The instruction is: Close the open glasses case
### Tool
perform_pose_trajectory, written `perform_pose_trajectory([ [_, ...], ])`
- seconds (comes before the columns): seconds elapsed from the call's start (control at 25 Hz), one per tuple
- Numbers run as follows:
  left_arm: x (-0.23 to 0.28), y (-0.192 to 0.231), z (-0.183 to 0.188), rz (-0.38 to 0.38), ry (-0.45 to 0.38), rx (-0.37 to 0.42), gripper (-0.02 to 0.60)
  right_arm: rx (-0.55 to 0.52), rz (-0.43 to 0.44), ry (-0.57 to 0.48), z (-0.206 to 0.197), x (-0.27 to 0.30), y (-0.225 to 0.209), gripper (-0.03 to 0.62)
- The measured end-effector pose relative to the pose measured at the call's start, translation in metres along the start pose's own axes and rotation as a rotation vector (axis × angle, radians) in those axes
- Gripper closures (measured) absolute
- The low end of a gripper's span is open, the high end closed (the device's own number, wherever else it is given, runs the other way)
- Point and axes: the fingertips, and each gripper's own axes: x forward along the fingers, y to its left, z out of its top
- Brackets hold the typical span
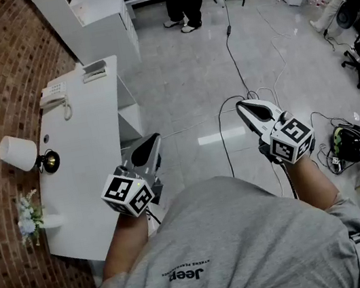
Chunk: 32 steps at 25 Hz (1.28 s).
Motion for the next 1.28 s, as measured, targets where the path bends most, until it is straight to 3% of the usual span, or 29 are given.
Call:
perform_pose_trajectory([
  [0.76, -0.021, 0.013, 0.001, -0.020, -0.007, -0.001, 0.584, 0.027, 0.005, -0.015, 0.007, 0.016, 0.020, 0.585],
  [1.28, -0.075, 0.070, 0.003, -0.078, 0.018, -0.003, 0.584, 0.018, -0.021, -0.048, 0.022, 0.080, 0.078, 0.585],
])
